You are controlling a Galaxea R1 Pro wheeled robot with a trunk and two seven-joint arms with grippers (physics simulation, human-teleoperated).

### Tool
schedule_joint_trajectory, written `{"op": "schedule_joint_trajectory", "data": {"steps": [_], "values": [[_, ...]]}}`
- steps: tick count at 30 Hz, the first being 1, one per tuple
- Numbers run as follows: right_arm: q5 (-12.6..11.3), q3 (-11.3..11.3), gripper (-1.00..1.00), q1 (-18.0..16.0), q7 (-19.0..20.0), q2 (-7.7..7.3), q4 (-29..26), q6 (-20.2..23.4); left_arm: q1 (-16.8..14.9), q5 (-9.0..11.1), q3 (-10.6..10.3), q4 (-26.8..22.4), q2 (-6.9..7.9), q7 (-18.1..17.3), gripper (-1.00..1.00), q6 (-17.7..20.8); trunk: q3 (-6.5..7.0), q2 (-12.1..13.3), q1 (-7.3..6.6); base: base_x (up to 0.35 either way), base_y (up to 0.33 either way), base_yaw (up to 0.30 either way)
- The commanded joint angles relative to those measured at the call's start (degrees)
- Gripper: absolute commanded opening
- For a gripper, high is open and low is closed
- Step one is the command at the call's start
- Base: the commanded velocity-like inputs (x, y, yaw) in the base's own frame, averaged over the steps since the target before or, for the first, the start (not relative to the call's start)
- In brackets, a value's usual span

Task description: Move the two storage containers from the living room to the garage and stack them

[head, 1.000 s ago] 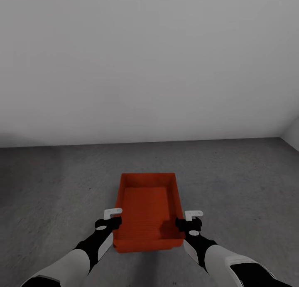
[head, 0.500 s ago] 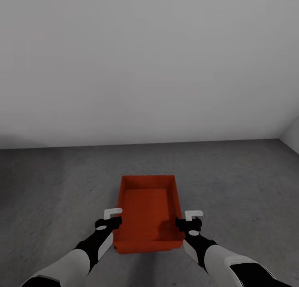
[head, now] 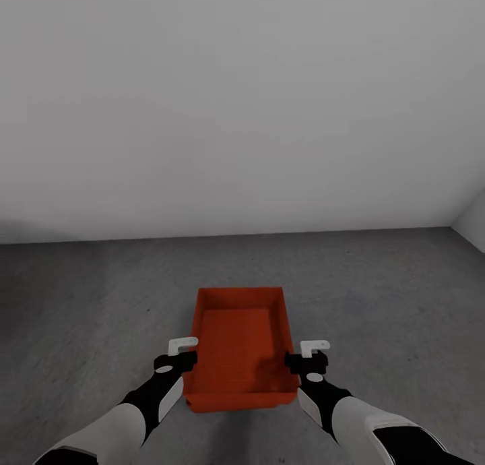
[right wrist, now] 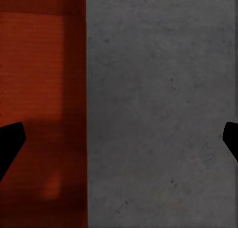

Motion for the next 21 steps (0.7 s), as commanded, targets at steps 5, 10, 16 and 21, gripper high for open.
{"op": "schedule_joint_trajectory", "data": {"steps": [5, 10, 16, 21], "values": [[0.6, 0.0, 1.00, 0.0, -0.5, 0.06, 0.0, 0.0, 0.0, 0.6, -0.5, 0.0, 0.03, 0.3, 1.00, 0.0, 0.86, 2.0, -1.11, 0.000, 0.000, 0.000], [0.5, 0.0, 1.00, 0.0, -0.6, 0.10, 0.0, 0.0, 0.0, 0.6, -0.5, 0.0, 0.03, 0.3, 1.00, 0.0, 1.76, 4.0, -2.21, 0.000, 0.000, 0.000], [0.5, 0.1, 1.00, 0.0, -1.5, 0.34, 0.1, 0.2, 0.0, 0.6, -0.5, 0.0, 0.02, 0.3, 1.00, 0.0, 2.84, 6.4, -3.52, 0.000, 0.000, 0.000], [0.5, 0.1, 1.00, 0.0, -2.3, 0.32, 0.1, 0.4, 0.0, 0.6, -0.5, 0.0, 0.03, 0.3, 1.00, 0.0, 3.73, 8.4, -4.62, 0.000, 0.000, 0.000]]}}
